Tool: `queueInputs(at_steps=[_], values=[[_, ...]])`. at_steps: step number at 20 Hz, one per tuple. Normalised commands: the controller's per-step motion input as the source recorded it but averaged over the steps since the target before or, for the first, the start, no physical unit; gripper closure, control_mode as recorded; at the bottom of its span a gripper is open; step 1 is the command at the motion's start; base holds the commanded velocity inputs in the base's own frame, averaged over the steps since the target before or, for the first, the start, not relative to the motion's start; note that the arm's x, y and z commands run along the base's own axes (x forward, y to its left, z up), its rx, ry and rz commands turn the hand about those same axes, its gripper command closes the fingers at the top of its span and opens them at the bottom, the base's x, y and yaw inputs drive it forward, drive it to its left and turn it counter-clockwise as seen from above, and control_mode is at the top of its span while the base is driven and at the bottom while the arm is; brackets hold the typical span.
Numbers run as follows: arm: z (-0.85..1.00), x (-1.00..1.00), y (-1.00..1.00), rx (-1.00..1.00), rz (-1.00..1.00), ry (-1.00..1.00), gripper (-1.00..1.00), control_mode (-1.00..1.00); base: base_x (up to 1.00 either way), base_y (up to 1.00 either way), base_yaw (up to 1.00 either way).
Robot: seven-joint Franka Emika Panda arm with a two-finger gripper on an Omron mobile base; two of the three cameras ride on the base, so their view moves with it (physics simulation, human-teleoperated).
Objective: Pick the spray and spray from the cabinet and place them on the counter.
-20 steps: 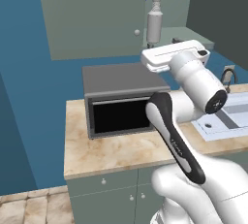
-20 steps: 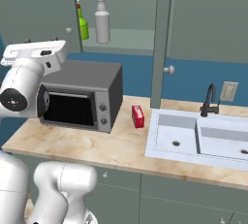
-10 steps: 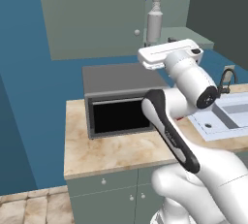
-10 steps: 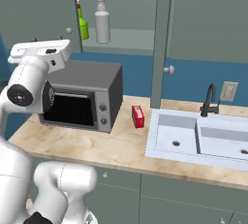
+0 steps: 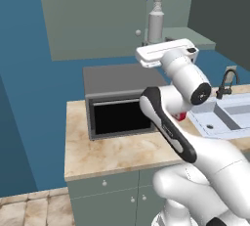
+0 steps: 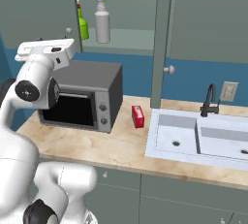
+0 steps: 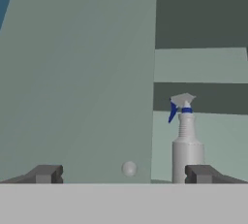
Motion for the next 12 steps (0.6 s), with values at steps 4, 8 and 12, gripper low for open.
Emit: queueInputs(at_steps=[4, 8, 12], values=[[-0.06, 0.32, 0.0, 0.0, 0.0, 0.0, -1.0, -1.0, 0.0, 0.0, 0.0], [0.0, 0.26, 0.0, 0.0, 0.0, -0.01, -1.0, -1.0, 0.0, 0.0, 0.0], [0.0, 0.23, 0.0, 0.0, 0.0, -0.02, -1.0, -1.0, 0.0, 0.0, 0.0]])
